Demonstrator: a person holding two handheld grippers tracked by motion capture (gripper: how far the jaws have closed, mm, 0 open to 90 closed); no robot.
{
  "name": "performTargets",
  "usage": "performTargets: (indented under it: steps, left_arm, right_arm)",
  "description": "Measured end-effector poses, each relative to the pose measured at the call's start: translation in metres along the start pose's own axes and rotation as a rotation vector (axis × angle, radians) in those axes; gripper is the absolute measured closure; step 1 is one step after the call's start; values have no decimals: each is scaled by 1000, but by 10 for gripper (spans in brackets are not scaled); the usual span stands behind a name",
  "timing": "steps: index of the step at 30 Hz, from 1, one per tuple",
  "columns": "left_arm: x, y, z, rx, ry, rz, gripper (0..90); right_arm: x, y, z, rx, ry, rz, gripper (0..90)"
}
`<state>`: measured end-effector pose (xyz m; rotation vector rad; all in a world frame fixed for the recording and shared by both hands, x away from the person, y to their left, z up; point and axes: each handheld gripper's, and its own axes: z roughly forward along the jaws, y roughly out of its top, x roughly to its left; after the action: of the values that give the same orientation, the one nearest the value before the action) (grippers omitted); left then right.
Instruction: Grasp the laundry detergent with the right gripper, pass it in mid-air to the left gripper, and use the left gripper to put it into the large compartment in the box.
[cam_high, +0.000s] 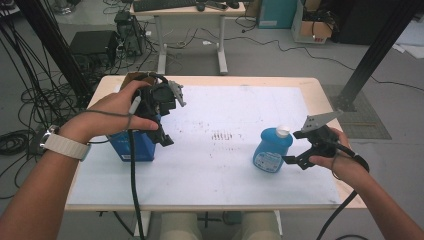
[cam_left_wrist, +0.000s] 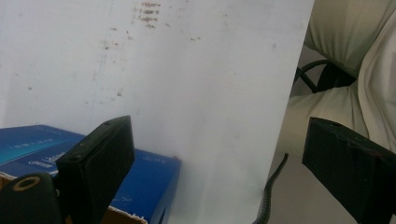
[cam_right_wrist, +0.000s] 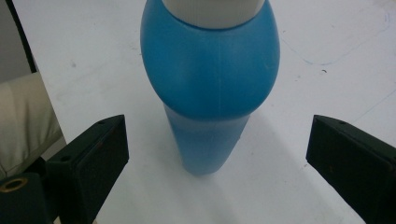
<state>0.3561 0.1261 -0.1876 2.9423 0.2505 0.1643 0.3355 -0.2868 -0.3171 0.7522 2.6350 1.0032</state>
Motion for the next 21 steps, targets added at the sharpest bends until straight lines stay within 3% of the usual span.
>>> performTargets:
  steps: [21]
  left_arm:
    - [0, -1, 0, -5, 1, 0, 96]
  right_arm:
    - [0, -1, 0, -1, 2, -1, 59]
